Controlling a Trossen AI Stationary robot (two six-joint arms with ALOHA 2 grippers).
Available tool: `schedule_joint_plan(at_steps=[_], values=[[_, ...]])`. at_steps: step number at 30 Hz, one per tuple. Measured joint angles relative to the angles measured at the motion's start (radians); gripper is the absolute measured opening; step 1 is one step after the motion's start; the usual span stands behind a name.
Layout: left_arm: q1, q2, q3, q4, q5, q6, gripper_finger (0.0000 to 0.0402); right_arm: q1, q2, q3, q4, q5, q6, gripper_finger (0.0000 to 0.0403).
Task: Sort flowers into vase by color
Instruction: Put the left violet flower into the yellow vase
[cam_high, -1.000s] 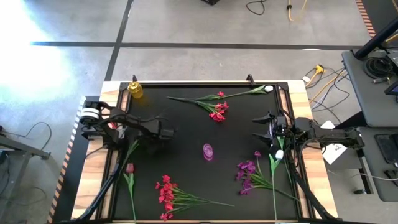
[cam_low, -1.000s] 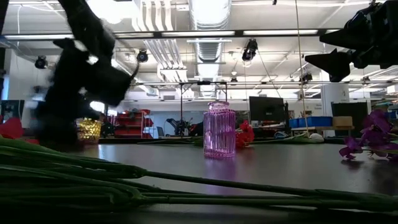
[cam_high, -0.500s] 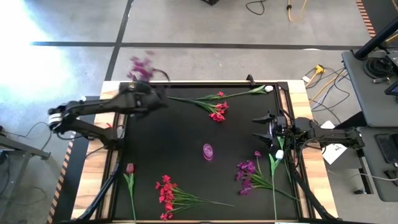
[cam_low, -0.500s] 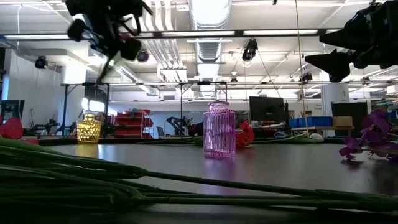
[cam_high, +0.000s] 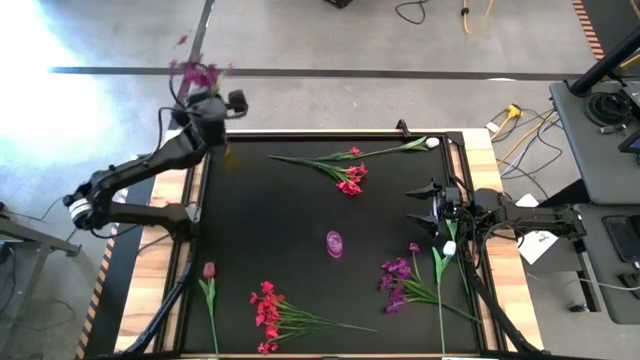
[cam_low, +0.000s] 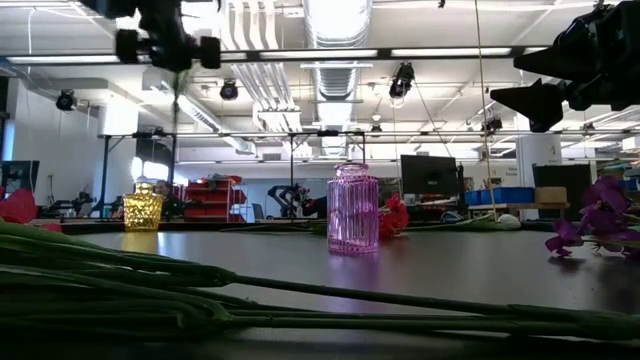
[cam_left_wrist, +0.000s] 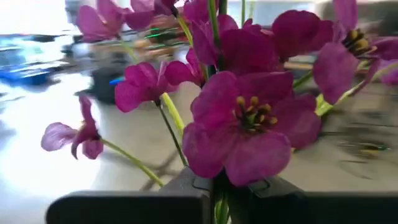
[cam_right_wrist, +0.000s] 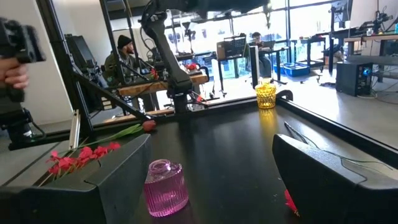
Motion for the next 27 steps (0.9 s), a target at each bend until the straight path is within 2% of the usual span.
schedule_joint_plan(at_steps=[2, 5, 8, 13, 17, 27], values=[[0.052, 0.024, -0.031, 0.218, 0.091, 0.160, 0.0001, 0.000, 0.000, 0.000, 0.000, 0.000, 0.000, 0.0327], [0.082, 0.033, -0.063, 0.338, 0.102, 0.235, 0.0001, 0.000, 0.000, 0.000, 0.000, 0.000, 0.000, 0.0327], [0.082, 0.032, -0.106, 0.335, 0.092, 0.217, 0.0001, 0.000, 0.000, 0.000, 0.000, 0.000, 0.000, 0.0327], [0.075, 0.004, -0.204, 0.335, -0.041, 0.212, 0.0001, 0.000, 0.000, 0.000, 0.000, 0.000, 0.000, 0.0327], [0.075, -0.046, -0.262, 0.348, 0.005, 0.123, 0.0001, 0.000, 0.000, 0.000, 0.000, 0.000, 0.000, 0.0327], [0.076, -0.097, -0.373, 0.344, 0.000, 0.091, 0.0012, 0.000, 0.000, 0.000, 0.000, 0.000, 0.000, 0.0327]])
